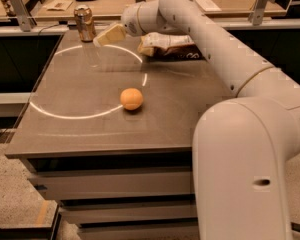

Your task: Move orange can near orange

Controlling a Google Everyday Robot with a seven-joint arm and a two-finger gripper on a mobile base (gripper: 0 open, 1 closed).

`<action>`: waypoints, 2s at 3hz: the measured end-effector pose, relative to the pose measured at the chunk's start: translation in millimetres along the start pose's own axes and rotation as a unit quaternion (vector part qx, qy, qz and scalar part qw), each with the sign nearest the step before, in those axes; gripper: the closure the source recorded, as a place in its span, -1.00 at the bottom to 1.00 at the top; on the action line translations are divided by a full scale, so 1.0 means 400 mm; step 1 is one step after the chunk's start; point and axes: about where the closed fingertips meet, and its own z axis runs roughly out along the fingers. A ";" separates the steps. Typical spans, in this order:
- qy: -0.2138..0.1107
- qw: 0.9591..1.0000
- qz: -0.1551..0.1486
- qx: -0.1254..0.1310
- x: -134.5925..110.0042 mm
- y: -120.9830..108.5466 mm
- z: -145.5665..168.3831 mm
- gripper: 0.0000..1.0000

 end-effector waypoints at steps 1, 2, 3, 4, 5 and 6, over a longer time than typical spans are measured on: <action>-0.003 1.000 -0.003 -0.019 0.001 -0.025 0.081 -1.00; -0.020 1.000 -0.001 -0.007 -0.044 -0.052 0.130 -1.00; -0.052 0.998 0.032 0.018 -0.105 -0.071 0.166 -1.00; -0.062 0.994 0.077 0.049 -0.121 -0.072 0.227 -1.00; -0.045 0.992 0.104 0.060 -0.105 -0.053 0.277 -1.00; -0.032 0.990 0.121 0.072 -0.092 -0.050 0.305 -1.00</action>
Offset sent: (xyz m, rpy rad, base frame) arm 0.0865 0.0517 0.0313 0.0846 -0.0553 -0.0297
